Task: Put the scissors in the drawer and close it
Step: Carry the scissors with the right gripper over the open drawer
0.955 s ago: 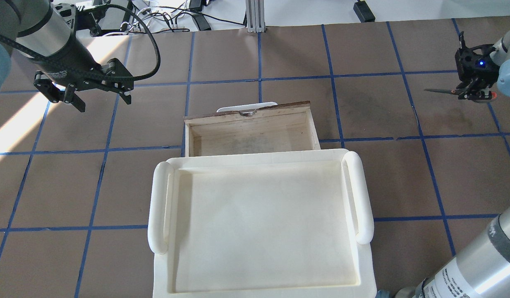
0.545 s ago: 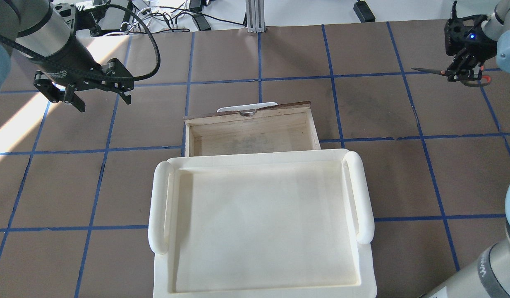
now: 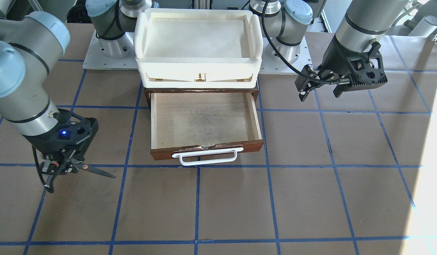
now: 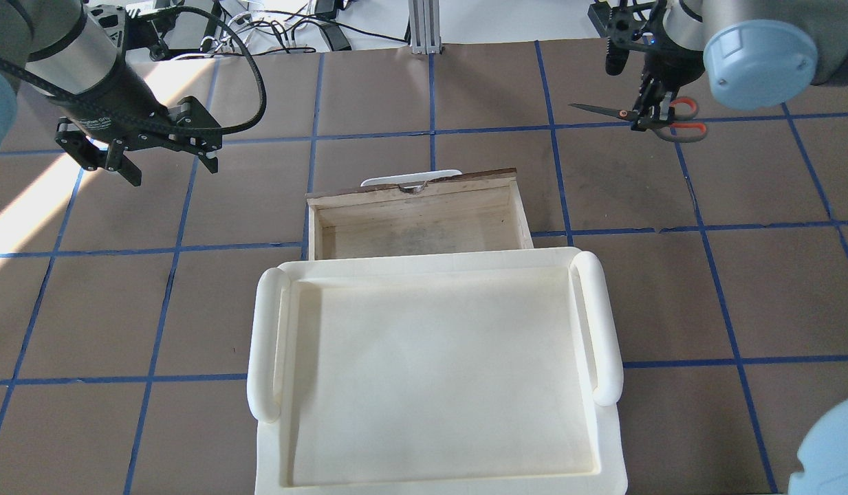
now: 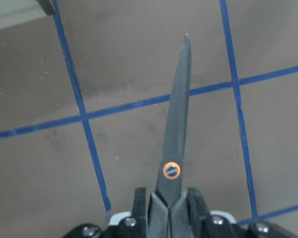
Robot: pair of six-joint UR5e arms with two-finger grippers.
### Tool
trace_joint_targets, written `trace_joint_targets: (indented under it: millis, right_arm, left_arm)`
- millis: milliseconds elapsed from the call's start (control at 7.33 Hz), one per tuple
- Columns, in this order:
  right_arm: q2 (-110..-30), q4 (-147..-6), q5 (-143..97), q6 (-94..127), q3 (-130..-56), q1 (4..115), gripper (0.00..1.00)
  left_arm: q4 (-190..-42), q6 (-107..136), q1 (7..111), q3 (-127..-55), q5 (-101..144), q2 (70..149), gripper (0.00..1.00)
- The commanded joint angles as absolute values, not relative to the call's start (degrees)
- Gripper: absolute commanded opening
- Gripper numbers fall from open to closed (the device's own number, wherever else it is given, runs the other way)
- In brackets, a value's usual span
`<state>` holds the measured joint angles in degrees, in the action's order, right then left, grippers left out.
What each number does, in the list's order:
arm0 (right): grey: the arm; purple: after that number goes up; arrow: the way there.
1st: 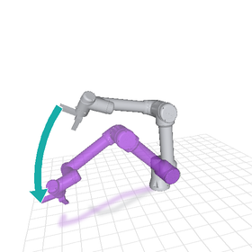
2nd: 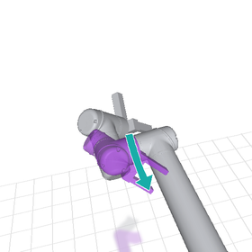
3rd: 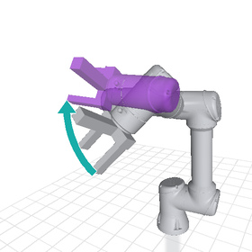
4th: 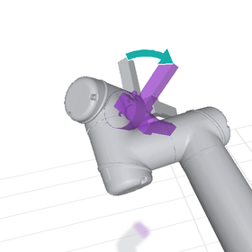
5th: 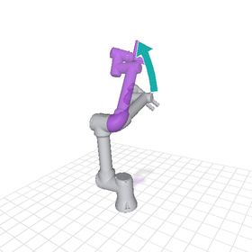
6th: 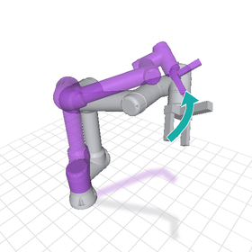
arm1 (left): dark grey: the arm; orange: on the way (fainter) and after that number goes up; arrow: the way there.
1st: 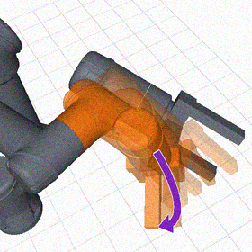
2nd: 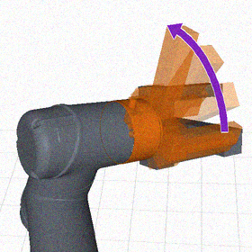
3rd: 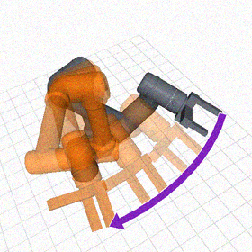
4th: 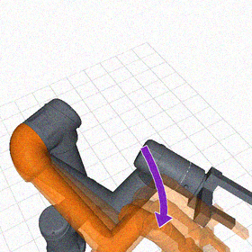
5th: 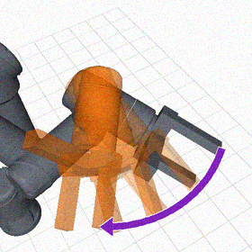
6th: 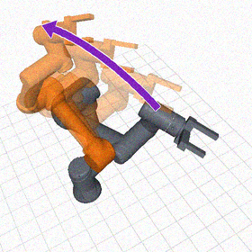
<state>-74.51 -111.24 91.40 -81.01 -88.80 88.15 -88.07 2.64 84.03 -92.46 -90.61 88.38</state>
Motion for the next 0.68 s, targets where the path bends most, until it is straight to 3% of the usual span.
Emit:
trace_joint_targets:
  millis: [0,545]
  right_arm:
    - [-74.4,-111.4,91.6,-72.3,-86.4,100.5,0.00]
    - [-73.9,-109.5,90.4,-70.4,-86.1,111.8,0.00]
  left_arm:
    - [-88.1,2.6,84.0,-92.5,-90.6,88.4,1.00]
    - [-88.2,2.6,84.0,-92.5,-90.6,88.4,1.00]
